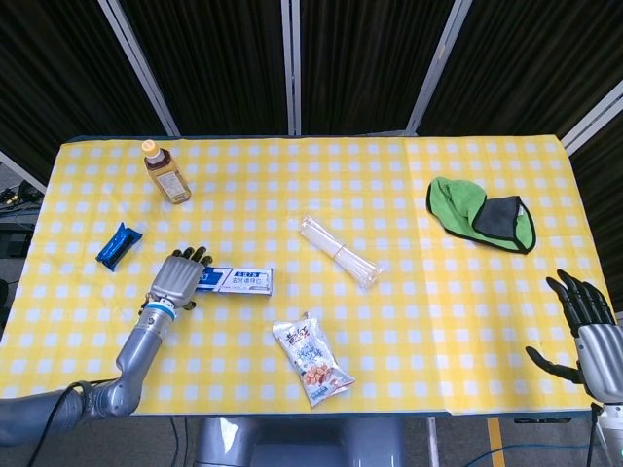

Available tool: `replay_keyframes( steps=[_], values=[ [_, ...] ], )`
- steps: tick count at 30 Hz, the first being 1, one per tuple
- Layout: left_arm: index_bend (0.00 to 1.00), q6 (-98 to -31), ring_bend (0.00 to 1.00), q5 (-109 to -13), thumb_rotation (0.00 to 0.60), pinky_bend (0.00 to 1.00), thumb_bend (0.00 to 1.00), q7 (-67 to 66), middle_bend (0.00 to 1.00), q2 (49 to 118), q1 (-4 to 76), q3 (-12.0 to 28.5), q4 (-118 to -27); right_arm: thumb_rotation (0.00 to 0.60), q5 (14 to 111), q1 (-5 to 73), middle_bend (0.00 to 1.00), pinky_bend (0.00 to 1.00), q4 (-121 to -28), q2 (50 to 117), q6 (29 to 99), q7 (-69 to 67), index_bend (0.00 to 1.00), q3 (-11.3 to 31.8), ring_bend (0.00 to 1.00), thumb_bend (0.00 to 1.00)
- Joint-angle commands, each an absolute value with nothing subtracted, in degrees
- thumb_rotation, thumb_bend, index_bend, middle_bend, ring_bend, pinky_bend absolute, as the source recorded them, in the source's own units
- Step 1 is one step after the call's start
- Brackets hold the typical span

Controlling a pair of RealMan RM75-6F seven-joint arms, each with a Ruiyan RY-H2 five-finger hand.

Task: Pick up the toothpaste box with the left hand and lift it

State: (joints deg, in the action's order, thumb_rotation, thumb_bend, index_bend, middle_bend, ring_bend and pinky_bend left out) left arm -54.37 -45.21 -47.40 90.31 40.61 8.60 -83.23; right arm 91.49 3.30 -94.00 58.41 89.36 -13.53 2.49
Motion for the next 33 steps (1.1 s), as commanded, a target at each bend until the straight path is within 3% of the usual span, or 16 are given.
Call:
replay_keyframes(
  steps=[1,11,33],
  values=[
    [0.42,-57.40,0.30,-47.73,0.600,0.35,0.41,-45.21,0.29,92.46,40.23,8.17,-81.51,0.600,91.50,3.29,0.00,0.00,-94.01,58.40,89.34,-13.48,0.00,2.47,0.00,0.08],
    [0.46,-61.52,0.32,-52.71,0.600,0.36,0.44,-39.82,0.32,92.36,38.71,8.02,-80.48,0.600,92.00,3.11,0.00,0.00,-94.20,58.45,89.66,-13.04,0.00,2.32,0.00,0.08],
    [0.48,-67.79,0.32,-62.90,0.600,0.36,0.44,-53.39,0.32,75.75,41.70,7.66,-91.69,0.600,92.52,2.90,0.00,0.00,-94.59,58.31,90.21,-12.92,0.00,2.29,0.00,0.08]
  ],
)
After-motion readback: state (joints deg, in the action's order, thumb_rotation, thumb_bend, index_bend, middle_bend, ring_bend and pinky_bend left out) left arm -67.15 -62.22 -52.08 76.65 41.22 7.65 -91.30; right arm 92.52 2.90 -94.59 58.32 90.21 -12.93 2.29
